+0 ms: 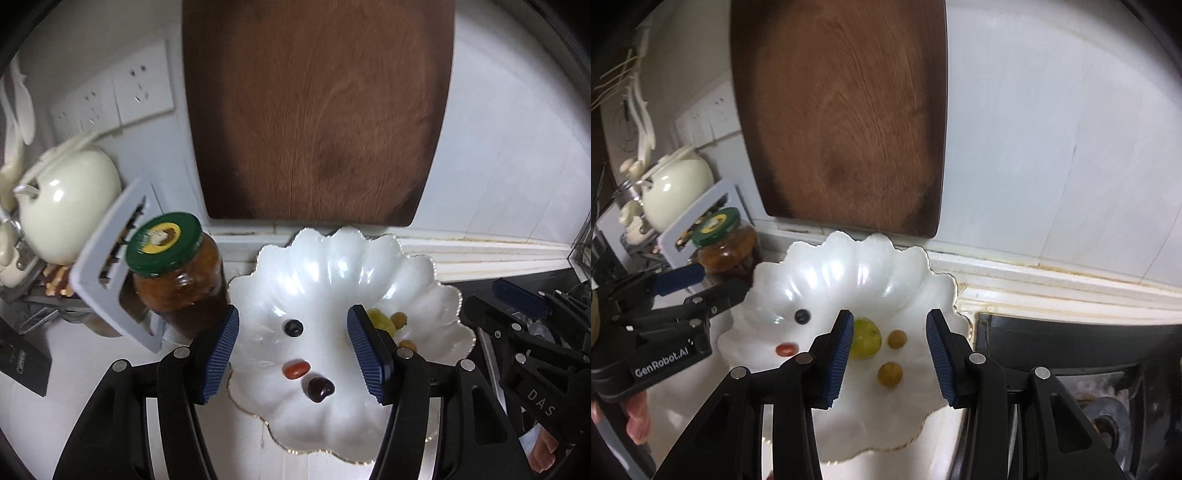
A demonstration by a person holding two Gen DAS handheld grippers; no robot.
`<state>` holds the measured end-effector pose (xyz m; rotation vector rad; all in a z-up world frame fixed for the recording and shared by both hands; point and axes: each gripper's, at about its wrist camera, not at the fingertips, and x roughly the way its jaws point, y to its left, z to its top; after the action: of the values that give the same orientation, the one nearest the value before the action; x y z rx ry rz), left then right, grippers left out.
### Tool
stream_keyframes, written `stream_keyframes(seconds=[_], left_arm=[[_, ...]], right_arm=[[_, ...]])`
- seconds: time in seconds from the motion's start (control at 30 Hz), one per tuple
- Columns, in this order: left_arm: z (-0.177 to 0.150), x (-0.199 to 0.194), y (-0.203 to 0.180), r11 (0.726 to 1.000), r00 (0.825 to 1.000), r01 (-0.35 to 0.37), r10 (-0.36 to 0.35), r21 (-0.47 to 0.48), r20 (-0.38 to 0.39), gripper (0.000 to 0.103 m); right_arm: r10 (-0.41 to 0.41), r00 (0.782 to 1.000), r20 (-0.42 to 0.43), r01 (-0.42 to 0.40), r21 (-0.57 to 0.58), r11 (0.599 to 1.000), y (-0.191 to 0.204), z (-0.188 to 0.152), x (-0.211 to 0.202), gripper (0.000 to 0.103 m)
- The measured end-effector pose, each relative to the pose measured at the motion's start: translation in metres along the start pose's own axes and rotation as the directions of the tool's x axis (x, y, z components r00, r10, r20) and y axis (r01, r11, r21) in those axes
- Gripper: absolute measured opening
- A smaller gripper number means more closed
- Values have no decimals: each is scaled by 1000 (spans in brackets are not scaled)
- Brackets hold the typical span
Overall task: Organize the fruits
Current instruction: 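Open the right tool to drop the longan while the left tool releases the red fruit, then withdraw both open tools from the bowl toward the counter fruits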
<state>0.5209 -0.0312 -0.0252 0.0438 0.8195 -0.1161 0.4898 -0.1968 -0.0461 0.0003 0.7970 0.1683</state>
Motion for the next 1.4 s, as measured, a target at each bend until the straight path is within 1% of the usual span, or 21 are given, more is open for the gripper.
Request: stream_keyframes(seconds=[0.17,0.33,0.53,0.67,0.73,0.83,0.93,1.0,1.23,1.4], left_arm=[[-10,-29,-1,1000,998,5,-6,20,56,60],[-23,-54,-3,999,996,34,-36,30,82,60],[-41,-86,-10,997,988,17,-28,78,151,62],[-55,-103,-11,996,983,36,-50,84,174,63],[-61,-109,-11,995,982,40,-56,92,181,63],[-69,-117,-13,994,981,45,-63,100,182,64],[-78,-123,-14,993,981,55,-73,101,180,64],[-85,-127,-15,993,981,52,-70,105,180,64],[-107,-133,-18,992,983,53,-72,114,166,64],[-122,-131,-18,991,987,48,-66,121,145,64]], right_arm=[[10,999,48,-9,-22,1000,8,-8,-30,42],[23,996,88,-22,-13,1000,13,-19,-58,42],[26,993,117,-24,-18,1000,16,-35,-85,42],[23,988,154,-21,-12,1000,18,-44,-102,42],[2,983,186,1,-15,1000,21,-50,-114,42],[3,979,203,0,-11,1000,22,-57,-127,43],[-3,976,216,5,-10,1000,24,-68,-137,49],[-8,975,222,11,-11,1000,25,-77,-142,49],[-5,981,194,5,1,1000,25,-101,-149,49],[-19,986,169,20,-8,1000,27,-117,-148,49]])
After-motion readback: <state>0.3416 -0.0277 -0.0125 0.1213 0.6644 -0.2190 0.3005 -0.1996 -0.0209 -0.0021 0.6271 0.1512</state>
